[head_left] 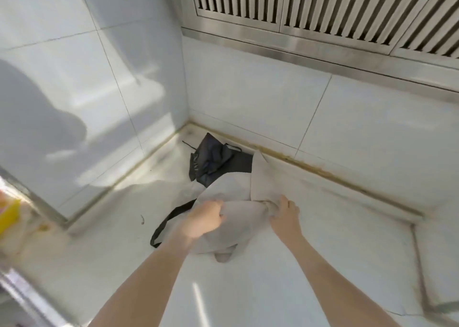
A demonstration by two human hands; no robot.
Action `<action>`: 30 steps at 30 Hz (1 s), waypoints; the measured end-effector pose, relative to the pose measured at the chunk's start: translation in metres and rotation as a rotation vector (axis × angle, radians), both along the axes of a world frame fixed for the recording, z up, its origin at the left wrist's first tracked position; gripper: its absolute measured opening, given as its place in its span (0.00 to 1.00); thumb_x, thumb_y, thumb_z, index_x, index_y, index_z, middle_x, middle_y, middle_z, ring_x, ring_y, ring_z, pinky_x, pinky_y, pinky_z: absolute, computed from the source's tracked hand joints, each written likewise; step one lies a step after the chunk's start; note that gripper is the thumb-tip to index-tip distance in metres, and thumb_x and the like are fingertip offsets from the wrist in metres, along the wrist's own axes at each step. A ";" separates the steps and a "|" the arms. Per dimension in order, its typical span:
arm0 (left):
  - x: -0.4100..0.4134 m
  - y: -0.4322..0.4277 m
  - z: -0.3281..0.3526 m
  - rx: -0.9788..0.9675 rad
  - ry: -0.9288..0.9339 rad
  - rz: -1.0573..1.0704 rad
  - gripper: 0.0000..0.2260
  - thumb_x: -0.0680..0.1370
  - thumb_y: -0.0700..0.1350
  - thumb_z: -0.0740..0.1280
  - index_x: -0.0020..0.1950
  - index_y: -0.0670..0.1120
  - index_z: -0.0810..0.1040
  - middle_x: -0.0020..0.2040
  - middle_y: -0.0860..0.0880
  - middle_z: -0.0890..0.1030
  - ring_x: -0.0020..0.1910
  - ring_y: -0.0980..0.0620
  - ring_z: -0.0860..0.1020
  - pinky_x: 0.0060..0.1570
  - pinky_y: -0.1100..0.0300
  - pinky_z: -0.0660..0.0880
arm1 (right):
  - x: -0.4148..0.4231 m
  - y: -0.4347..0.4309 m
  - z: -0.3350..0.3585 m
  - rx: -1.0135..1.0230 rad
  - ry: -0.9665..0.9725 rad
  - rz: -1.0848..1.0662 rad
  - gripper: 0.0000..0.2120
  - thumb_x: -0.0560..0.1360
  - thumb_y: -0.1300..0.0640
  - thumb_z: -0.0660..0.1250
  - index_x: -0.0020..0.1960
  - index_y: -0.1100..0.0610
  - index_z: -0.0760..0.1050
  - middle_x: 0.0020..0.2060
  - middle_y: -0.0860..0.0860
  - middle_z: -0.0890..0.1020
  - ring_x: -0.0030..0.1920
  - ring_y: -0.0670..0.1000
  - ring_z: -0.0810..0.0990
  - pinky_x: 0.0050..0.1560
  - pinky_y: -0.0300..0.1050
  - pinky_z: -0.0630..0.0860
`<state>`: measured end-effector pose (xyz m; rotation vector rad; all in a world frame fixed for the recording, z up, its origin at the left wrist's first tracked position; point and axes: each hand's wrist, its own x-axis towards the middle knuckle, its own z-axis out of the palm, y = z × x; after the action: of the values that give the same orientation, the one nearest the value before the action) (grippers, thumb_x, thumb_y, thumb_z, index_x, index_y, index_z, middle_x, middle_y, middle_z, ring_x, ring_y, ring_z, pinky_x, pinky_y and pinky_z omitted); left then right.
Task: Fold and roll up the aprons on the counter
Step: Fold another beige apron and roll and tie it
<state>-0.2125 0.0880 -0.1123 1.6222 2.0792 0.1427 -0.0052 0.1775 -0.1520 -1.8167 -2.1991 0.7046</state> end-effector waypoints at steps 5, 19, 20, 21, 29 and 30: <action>-0.004 0.012 0.013 0.092 -0.056 -0.012 0.16 0.81 0.45 0.57 0.68 0.47 0.72 0.64 0.46 0.74 0.61 0.45 0.74 0.61 0.54 0.70 | -0.001 0.024 0.000 0.163 -0.217 -0.067 0.11 0.80 0.59 0.58 0.58 0.62 0.74 0.57 0.57 0.73 0.60 0.58 0.68 0.56 0.47 0.69; 0.120 -0.009 0.125 0.463 -0.205 -0.121 0.34 0.80 0.40 0.60 0.78 0.58 0.44 0.77 0.42 0.54 0.73 0.44 0.60 0.66 0.53 0.64 | 0.068 -0.072 0.179 -0.015 1.102 -0.318 0.10 0.79 0.64 0.57 0.40 0.66 0.70 0.33 0.51 0.75 0.40 0.51 0.72 0.43 0.48 0.70; 0.133 -0.019 0.137 0.456 -0.230 -0.174 0.33 0.81 0.43 0.61 0.78 0.59 0.45 0.74 0.41 0.61 0.70 0.43 0.66 0.65 0.51 0.66 | 0.083 -0.087 0.188 -0.010 1.129 -0.297 0.11 0.79 0.64 0.57 0.39 0.63 0.72 0.34 0.50 0.77 0.41 0.51 0.73 0.43 0.47 0.71; 0.145 -0.029 0.146 0.437 -0.247 -0.207 0.31 0.81 0.46 0.61 0.78 0.60 0.46 0.71 0.41 0.67 0.66 0.42 0.70 0.63 0.50 0.69 | 0.097 -0.100 0.195 -0.014 1.152 -0.271 0.12 0.79 0.64 0.57 0.39 0.60 0.74 0.34 0.48 0.79 0.40 0.50 0.76 0.42 0.45 0.72; 0.235 -0.159 0.193 0.559 -0.201 -0.412 0.09 0.78 0.36 0.63 0.56 0.39 0.78 0.64 0.46 0.73 0.63 0.46 0.72 0.48 0.70 0.60 | 0.208 -0.230 0.225 -0.039 1.245 -0.051 0.09 0.78 0.61 0.61 0.40 0.60 0.71 0.35 0.55 0.72 0.36 0.50 0.73 0.36 0.42 0.69; 0.244 -0.183 0.195 0.522 -0.181 -0.422 0.08 0.79 0.37 0.61 0.55 0.39 0.77 0.61 0.45 0.75 0.61 0.47 0.72 0.43 0.67 0.58 | 0.219 -0.249 0.223 -0.068 1.225 -0.030 0.08 0.78 0.59 0.63 0.40 0.58 0.72 0.35 0.54 0.73 0.36 0.49 0.74 0.36 0.41 0.69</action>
<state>0.0311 -0.0951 0.0823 2.2184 1.5964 0.7032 0.2134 -0.0719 0.0706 -0.9197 -1.2946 1.3835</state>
